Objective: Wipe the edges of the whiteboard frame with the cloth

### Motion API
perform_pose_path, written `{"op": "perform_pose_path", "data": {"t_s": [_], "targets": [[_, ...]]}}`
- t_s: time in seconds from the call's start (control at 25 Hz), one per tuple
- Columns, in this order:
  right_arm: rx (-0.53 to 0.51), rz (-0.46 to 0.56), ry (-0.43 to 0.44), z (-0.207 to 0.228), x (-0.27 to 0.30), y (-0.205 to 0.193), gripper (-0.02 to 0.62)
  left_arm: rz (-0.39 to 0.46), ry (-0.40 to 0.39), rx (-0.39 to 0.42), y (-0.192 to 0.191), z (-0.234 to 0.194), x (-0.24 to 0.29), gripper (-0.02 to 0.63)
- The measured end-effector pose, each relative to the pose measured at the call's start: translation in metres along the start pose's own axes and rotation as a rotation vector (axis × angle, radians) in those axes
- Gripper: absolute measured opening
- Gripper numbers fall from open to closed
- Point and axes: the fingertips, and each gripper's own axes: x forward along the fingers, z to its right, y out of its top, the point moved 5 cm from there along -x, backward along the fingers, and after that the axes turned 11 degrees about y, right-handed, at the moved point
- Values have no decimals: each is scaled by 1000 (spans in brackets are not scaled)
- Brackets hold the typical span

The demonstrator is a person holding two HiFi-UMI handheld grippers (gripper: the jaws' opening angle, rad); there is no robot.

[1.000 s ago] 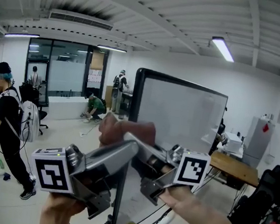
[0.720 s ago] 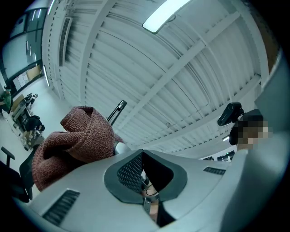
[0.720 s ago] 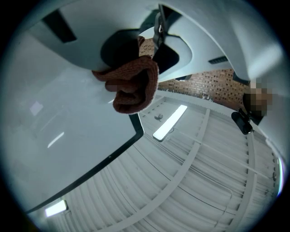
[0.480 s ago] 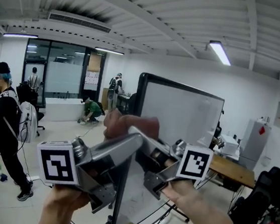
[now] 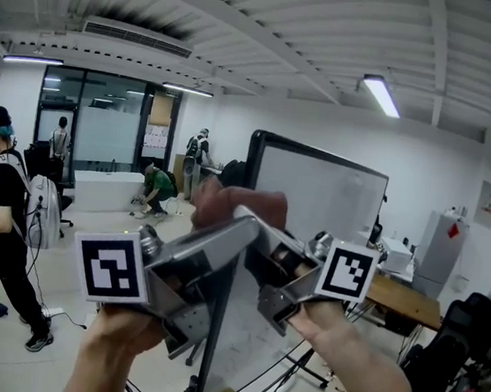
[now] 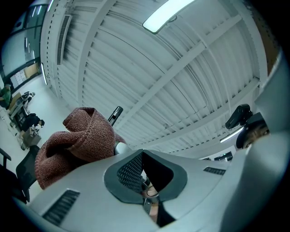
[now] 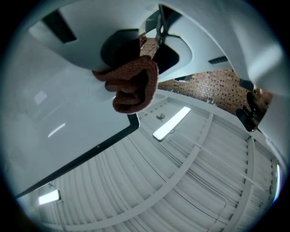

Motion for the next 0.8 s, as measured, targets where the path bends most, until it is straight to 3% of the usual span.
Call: {"op": "perform_pose_path", "data": {"t_s": [0.8], "targets": [[-87, 18, -30, -6, 16, 30, 78, 15, -27, 28, 28, 8, 9, -3]]}}
